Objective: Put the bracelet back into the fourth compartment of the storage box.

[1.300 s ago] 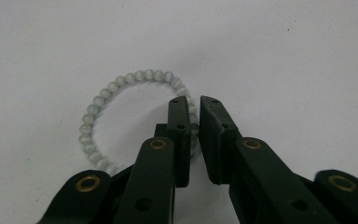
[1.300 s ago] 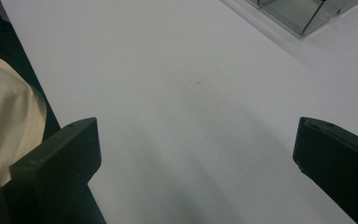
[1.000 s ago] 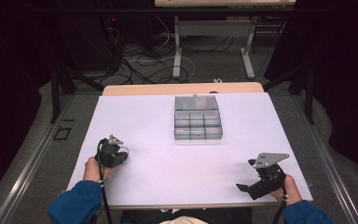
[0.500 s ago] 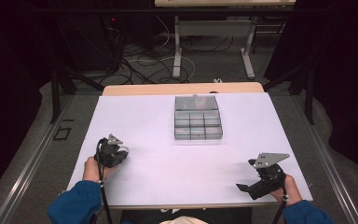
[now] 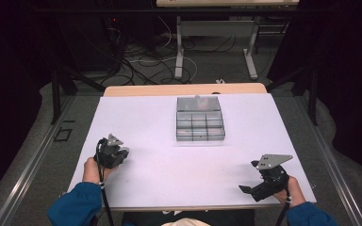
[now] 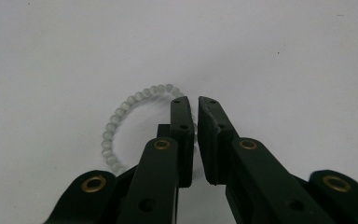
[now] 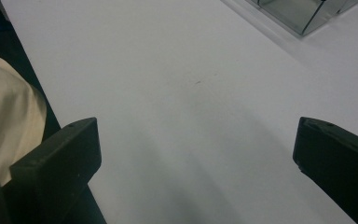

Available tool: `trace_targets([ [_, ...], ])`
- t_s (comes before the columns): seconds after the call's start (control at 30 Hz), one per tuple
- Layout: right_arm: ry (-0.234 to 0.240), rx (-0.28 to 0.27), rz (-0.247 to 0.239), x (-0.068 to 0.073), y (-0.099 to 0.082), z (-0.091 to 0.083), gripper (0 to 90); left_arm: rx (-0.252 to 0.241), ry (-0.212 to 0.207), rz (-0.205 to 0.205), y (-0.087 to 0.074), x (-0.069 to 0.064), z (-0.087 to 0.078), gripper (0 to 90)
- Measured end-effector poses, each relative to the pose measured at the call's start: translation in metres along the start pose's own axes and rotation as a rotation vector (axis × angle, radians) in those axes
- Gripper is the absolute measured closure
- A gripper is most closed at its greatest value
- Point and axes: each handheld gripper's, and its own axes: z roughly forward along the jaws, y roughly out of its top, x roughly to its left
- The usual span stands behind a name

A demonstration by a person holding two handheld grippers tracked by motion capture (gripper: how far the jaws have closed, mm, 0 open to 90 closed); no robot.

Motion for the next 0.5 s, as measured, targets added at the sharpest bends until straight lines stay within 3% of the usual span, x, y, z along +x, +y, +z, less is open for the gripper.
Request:
trace_targets([
  [0.5,0.0,0.001,-0.001,0.0001,0.0,0.0,0.6,-0.029,0.024,0.009,0.003,-0.0008,-0.0103,85.0],
])
